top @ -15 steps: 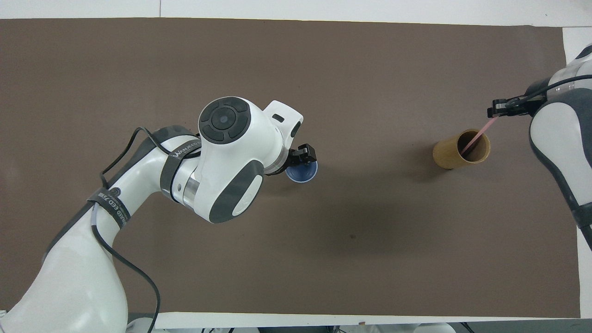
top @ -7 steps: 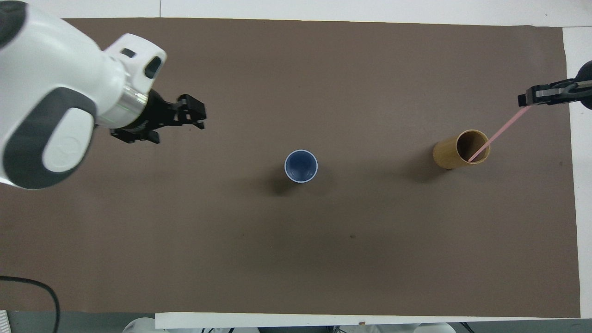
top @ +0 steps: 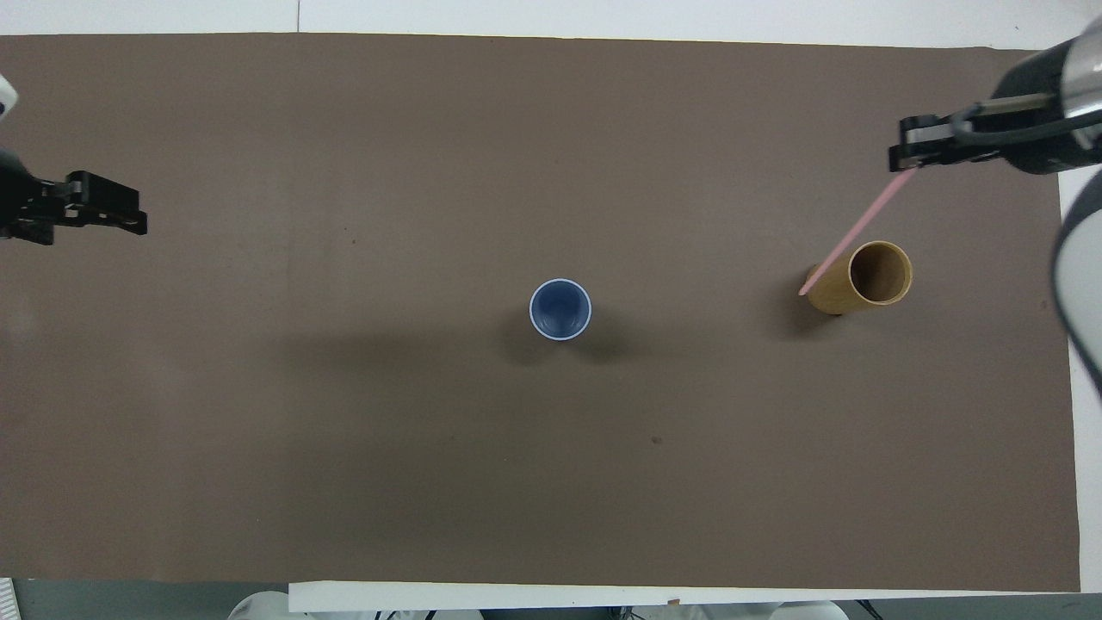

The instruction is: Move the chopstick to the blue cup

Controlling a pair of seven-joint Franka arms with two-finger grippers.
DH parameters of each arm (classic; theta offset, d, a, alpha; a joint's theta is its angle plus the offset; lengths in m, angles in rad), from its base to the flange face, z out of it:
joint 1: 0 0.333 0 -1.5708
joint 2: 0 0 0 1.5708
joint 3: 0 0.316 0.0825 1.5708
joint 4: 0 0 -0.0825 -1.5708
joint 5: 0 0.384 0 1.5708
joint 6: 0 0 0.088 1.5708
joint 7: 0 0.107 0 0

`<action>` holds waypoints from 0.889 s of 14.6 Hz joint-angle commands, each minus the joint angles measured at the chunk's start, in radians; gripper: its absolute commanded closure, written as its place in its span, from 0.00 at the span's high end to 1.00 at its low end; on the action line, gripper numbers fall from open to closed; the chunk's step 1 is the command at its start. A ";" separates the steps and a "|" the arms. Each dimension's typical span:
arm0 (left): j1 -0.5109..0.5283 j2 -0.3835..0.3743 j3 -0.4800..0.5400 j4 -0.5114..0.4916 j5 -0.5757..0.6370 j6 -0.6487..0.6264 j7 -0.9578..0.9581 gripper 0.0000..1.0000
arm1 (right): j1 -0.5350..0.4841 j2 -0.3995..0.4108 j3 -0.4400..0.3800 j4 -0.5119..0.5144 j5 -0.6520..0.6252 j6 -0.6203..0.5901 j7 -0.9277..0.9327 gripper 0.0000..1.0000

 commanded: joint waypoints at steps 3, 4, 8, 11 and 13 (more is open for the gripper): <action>0.076 -0.016 -0.014 -0.011 0.041 0.011 0.132 0.99 | 0.249 0.065 0.000 0.023 -0.084 0.051 0.360 0.00; 0.076 -0.016 -0.014 -0.011 0.048 0.008 0.132 0.99 | 0.288 0.080 0.000 0.023 -0.093 0.071 0.405 0.00; 0.076 -0.019 -0.014 -0.016 0.048 0.009 0.123 0.99 | 0.376 0.105 0.000 -0.075 -0.133 0.189 0.506 0.00; 0.076 -0.022 -0.014 -0.020 0.048 0.004 0.123 0.99 | 0.376 0.115 0.000 -0.095 -0.154 0.249 0.505 0.00; 0.077 -0.022 -0.012 -0.020 0.048 0.012 0.123 0.99 | 0.373 0.114 0.000 -0.102 -0.165 0.254 0.502 0.00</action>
